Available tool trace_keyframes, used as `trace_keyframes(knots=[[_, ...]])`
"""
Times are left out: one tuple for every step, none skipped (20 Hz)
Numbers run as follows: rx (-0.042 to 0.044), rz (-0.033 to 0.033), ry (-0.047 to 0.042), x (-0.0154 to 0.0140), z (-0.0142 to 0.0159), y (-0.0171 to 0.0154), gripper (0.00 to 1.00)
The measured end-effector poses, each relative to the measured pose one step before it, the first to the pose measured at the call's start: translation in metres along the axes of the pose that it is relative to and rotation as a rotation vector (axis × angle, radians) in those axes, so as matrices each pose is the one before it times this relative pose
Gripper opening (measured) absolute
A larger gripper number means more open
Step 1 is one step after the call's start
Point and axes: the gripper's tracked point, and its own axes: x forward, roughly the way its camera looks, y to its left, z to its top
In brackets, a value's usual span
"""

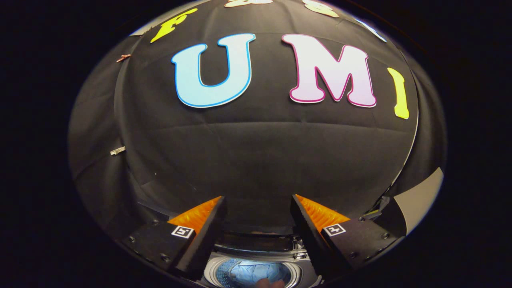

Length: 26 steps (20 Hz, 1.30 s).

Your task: Put the clothes into the washing machine and then close the washing machine lid.

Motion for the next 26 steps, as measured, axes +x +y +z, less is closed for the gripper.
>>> trace_keyframes(knots=[[-0.00047, 0.00466, -0.01821, -0.00496, -0.00069, 0.00052, 1.0], [-0.00369, 0.00308, -0.00452, -0.00464, -0.00301, 0.00133, 1.0], [0.00066, 0.00005, 0.00161, -0.00451, -0.00333, -0.00007, 1.0], [0.00103, -0.00042, 0.00591, -0.00332, -0.00135, 0.00041, 1.0], [-0.00089, 0.00135, 0.00783, -0.00528, -0.00302, 0.00025, 1.0], [0.00171, 0.00333, 0.00765, -0.00532, -0.00387, 0.00135, 1.0], [0.00324, 0.00454, 0.00547, -0.00515, -0.00351, 0.00098, 1.0], [0.00017, 0.0052, 0.00351, -0.00672, -0.00192, 0.00069, 1.0], [0.00044, 0.00478, -0.00415, -0.00511, -0.00225, 0.00007, 1.0], [-0.00882, 0.00515, -0.01121, -0.005, -0.00367, 0.00213, 1.0], [-0.0036, 0.00198, -0.02042, -0.00651, -0.00262, 0.00137, 1.0], [-0.00192, 0.00028, -0.0254, -0.00551, -0.00132, 0.0003, 1.0], [-0.00631, 0.00031, -0.02998, -0.00501, -0.00134, 0.00013, 1.0], [-0.00509, 0.0009, -0.02748, -0.00449, -0.00206, 0.00136, 1.0], [-0.0003, 0.00086, -0.0239, -0.00523, -0.0024, 0.00152, 1.0], [0.00037, -0.00051, -0.01277, -0.00123, -0.0031, -0.00035, 1.0], [-0.00012, -0.00181, -0.00302, -0.00259, -0.00339, -0.00015, 1.0], [0.00032, -0.00093, 0.00713, -0.00121, -0.00156, -0.00063, 1.0], [0.00119, -0.00016, 0.01421, -0.00238, -0.00284, 0.00089, 1.0], [0.00734, 0.00109, 0.01164, -0.00245, -0.00197, 0.00067, 1.0], [0.00645, 0.00084, 0.01806, -0.00365, -0.00445, 0.00097, 1.0], [0.00683, 0.00013, 0.01904, -0.0046, -0.0058, 0.00076, 1.0], [0.00878, 0.00202, 0.0258, -0.00461, -0.00773, 0.00112, 1.0], [0.00887, 0.00772, 0.03992, -0.00302, -0.01076, 0.00073, 0.99], [0.01522, 0.00718, 0.04307, -0.00437, -0.01301, 0.0017, 0.99], [0.01407, 0.00728, 0.04163, -0.00315, -0.01466, 0.00271, 0.99]])
